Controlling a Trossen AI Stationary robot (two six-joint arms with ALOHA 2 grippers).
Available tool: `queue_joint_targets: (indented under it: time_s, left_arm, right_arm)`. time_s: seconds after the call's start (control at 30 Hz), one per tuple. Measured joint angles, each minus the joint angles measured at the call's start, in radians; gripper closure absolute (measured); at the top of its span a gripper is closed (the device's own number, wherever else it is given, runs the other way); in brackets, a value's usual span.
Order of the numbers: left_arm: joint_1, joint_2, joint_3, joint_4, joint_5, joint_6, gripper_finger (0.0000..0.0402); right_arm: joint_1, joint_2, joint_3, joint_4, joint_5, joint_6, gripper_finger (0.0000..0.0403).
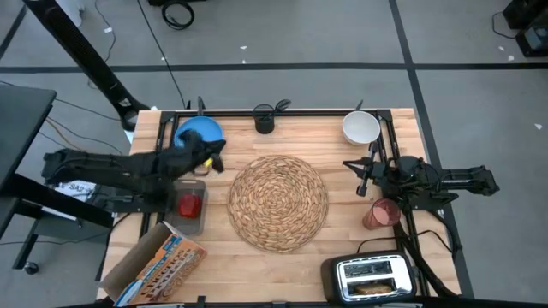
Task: Arrange a breakfast setting
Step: Put the blue plate on the brown placemat
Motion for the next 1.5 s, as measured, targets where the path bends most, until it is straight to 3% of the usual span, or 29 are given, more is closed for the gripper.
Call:
queue_joint_targets:
  time_s: [0.13,0.3,0.4,0.53,0.63,0.87,1.23,1.37,1.5]
  left_arm:
    - [0.153,0.111,0.129,-0.258,0.17,-0.049,0.0376]
    - [0.275,0.211,0.152,-0.334,0.369,-0.02,0.0336]
    - [0.327,0.268,0.153,-0.388,0.389,-0.024,0.029]
    - [0.4,0.356,0.152,-0.447,0.424,-0.025,0.0235]
    - [0.451,0.415,0.153,-0.433,0.462,-0.008,0.0219]
    - [0.549,0.546,0.153,-0.437,0.519,0.059,0.0217]
    - [0.565,0.699,0.153,-0.434,0.46,0.158,0.024]
    - [0.562,0.728,0.153,-0.432,0.445,0.164,0.026]
    - [0.56,0.735,0.153,-0.431,0.427,0.172,0.0305]
  right_arm:
    - [0.0,0.0,0.0,0.015,-0.008,0.001,0.0393]
    - [0.004,0.001,0.0,0.155,-0.181,0.181,0.0393]
    - [0.003,0.002,0.0,0.269,-0.159,0.484,0.0393]
    - [0.003,0.002,0.0,0.368,-0.021,1.021,0.0393]
    - [0.003,0.002,0.0,0.4,0.012,1.184,0.0393]
    - [0.003,0.002,0.0,0.437,0.046,1.242,0.0393]
    - [0.003,0.008,0.0,0.344,0.048,1.187,0.0393]
    - [0.003,0.008,0.0,0.345,0.049,1.177,0.0393]
    - [0.003,0.008,0.0,0.345,0.049,1.176,0.0393]
